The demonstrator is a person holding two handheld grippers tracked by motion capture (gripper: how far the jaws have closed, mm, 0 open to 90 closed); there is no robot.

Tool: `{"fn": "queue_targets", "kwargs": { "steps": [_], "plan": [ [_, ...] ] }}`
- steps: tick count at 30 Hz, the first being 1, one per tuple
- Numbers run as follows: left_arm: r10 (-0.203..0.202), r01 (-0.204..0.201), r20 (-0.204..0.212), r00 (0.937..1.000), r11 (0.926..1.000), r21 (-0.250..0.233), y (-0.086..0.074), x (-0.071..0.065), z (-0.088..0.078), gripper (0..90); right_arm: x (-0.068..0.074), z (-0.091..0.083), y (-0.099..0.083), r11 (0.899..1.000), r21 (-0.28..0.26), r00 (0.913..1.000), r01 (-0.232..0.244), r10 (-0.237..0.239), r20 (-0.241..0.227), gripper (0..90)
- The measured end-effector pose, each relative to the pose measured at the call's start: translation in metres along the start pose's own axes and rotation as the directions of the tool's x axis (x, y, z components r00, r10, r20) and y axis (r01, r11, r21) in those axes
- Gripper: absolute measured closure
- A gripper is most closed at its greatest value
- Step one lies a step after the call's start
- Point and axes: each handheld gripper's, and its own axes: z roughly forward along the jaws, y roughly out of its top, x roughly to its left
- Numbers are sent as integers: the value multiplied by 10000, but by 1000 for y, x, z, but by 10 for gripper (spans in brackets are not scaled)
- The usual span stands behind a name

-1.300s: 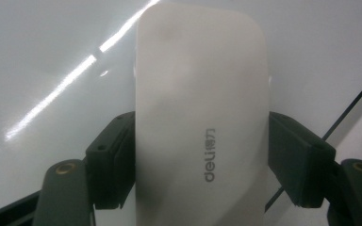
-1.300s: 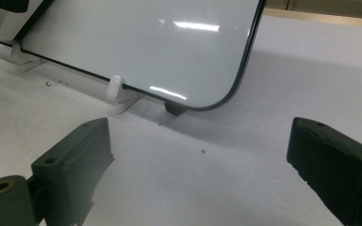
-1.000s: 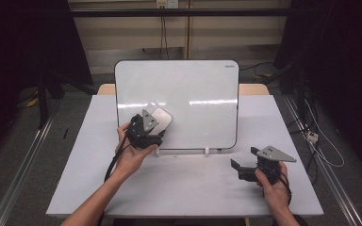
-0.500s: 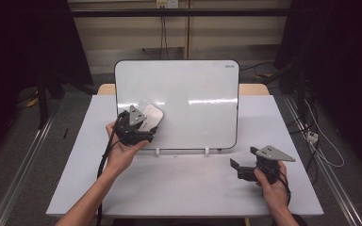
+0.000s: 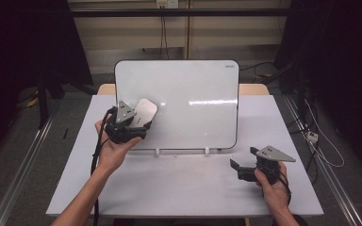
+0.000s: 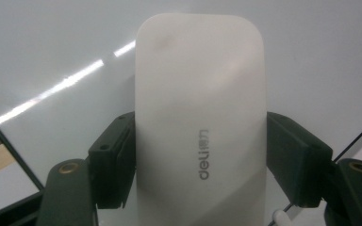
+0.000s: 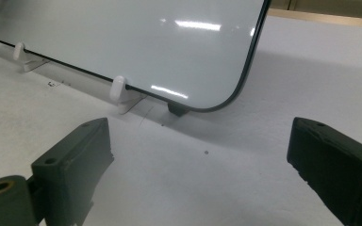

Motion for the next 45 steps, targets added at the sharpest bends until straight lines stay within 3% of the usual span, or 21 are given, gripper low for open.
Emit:
{"fn": "queue_targets", "kwargs": {
  "steps": [5, 10, 25, 32, 39, 45],
  "plan": [
    [-226, 224, -73, 9997, 9992, -338, 3, 9, -8, 312, -1, 0, 0, 10000, -12, 10000, 13, -13, 27, 74],
    [-151, 145, -115, 9998, 9989, -446, 7, 8, -10, 312, 0, 0, 0, 10000, 0, 10000, -18, 18, 23, 74],
    [442, -421, 467, 9979, 9981, -455, 30, -25, 19, 312, -1, 3, 1, 9999, 29, 9999, -105, 105, 115, 74],
    [755, -731, 540, 9957, 9963, -441, 42, -37, 29, 311, -1, 3, 1, 10000, 19, 10000, -84, 83, 45, 75],
    [1126, -1127, 457, 9926, 9936, -17, 37, -47, 36, 312, 0, 1, 0, 10000, -6, 10000, 1, -1, -67, 72],
    [1015, -1021, 197, 9946, 9942, 345, 24, -38, 34, 312, 0, 2, 0, 10000, 3, 10000, 32, -32, -71, 73]
  ]
}}
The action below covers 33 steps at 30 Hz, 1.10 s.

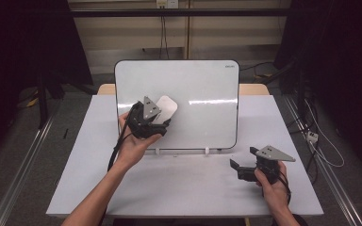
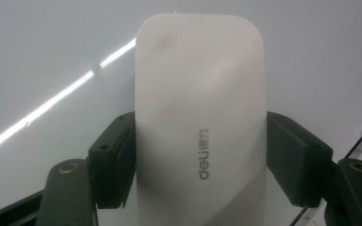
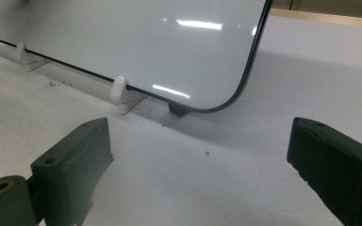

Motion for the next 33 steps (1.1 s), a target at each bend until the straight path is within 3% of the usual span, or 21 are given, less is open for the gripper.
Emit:
{"fn": "queue_targets", "kwargs": {
  "steps": [10, 24, 33],
  "plan": [
    [-212, 224, -271, 9994, 9987, 462, -19, 7, 9, 311, 1, 1, 0, 10000, 27, 10000, 30, -30, 35, 74],
    [116, -80, -474, 9988, 9971, 757, -20, 0, 18, 294, 0, 1, 0, 10000, 31, 10000, 11, -11, 12, 74],
    [-107, 128, -315, 9994, 9977, 663, -20, 3, 19, 281, -1, 1, -1, 10000, 95, 10000, -12, 12, -2, 72]
  ]
}}
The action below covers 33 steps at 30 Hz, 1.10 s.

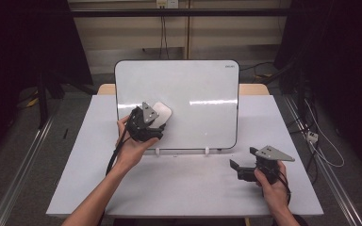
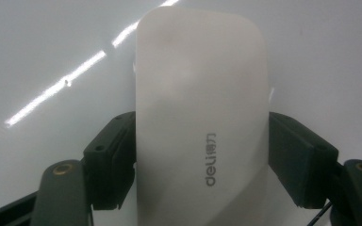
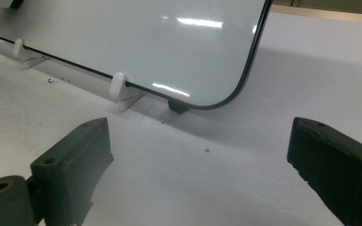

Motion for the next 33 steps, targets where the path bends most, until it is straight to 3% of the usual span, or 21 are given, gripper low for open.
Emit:
{"fn": "queue_targets", "kwargs": {
  "steps": [2, 11, 15, 17, 23, 28, 30, 33],
  "plan": [
    [-226, 227, 172, 9996, 9997, -35, 0, 3, 0, 277, 0, -1, 0, 10000, 2, 10000, -47, 47, 14, 72],
    [-607, 618, 508, 9969, 9978, -221, -1, 4, -7, 97, 1, -1, 0, 10000, -73, 10000, -29, 29, 35, 72],
    [-732, 754, 637, 9953, 9966, -330, -1, 5, -13, 56, 1, -1, 0, 10000, -52, 10000, 10, -10, 62, 72],
    [-937, 987, 970, 9909, 9940, -481, -1, 7, -17, 45, 1, -1, 1, 10000, -81, 10000, -51, 51, 53, 72],
    [-1398, 1490, 1175, 9832, 9861, -731, -3, 16, -29, 45, 2, -2, 0, 10000, -90, 10000, 5, -4, 56, 72],
    [-1447, 1524, 1056, 9838, 9859, -695, -7, 21, -35, 47, 3, -2, 1, 9999, -105, 10000, 52, -51, 34, 72],
    [-1310, 1381, 893, 9874, 9873, -790, -9, 22, -39, 56, 2, -2, 1, 9999, -100, 10000, 50, -50, 60, 72],
    [-1211, 1315, 1112, 9864, 9870, -919, -13, 23, -45, 57, 2, -2, 0, 9999, -109, 10000, 20, -19, 70, 72]
  ]
}}
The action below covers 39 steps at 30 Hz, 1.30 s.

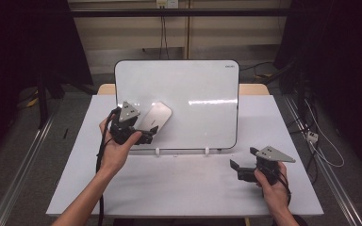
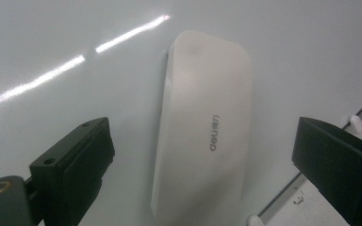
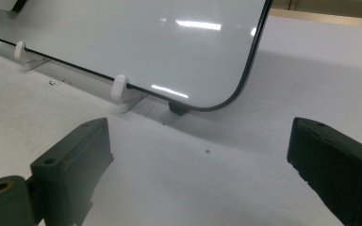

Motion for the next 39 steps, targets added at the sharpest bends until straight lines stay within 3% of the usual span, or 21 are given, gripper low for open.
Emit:
{"fn": "queue_targets", "kwargs": {
  "steps": [4, 6, 8, 12, 13, 21, 28, 31, 35, 39],
  "plan": [
    [149, -144, -213, 9997, 9996, 224, -7, -1, -6, 57, 0, 0, 0, 10000, 16, 10000, 51, -51, -22, 73],
    [-23, 59, -646, 9979, 9984, 555, -11, 0, -9, 58, 0, 0, 0, 10000, -1, 10000, 38, -38, -25, 72],
    [-277, 309, -558, 9981, 9979, 564, -15, 2, -11, 60, 0, 0, 0, 10000, 7, 10000, 46, -46, -16, 72],
    [-317, 364, -719, 9969, 9972, 653, -23, 6, -15, 59, 1, 0, 0, 10000, 2, 10000, 38, -38, -31, 72],
    [-514, 556, -693, 9963, 9967, 598, -26, 7, -17, 57, 1, 0, 0, 10000, 3, 10000, 20, -20, -29, 72],
    [-729, 777, -841, 9938, 9954, 553, -45, 11, -30, 51, 1, -1, 0, 10000, 1, 10000, 62, -62, -20, 72],
    [-599, 630, -798, 9950, 9973, 373, -64, 5, -43, 45, 2, -1, 0, 10000, -2, 10000, 18, -18, -27, 73],
    [-1082, 1105, -576, 9925, 9931, 382, -74, 8, -46, 47, 1, -1, 0, 10000, -13, 10000, 27, -27, -21, 73],
    [-781, 850, -1015, 9918, 9943, 647, -90, 7, -48, 48, 2, -1, 0, 10000, 7, 10000, 13, -13, -18, 72],
    [-1136, 1180, -1136, 9870, 9925, 330, -108, 7, -49, 48, 1, -1, 0, 10000, 21, 10000, 60, -60, -13, 73]
  ]
}}
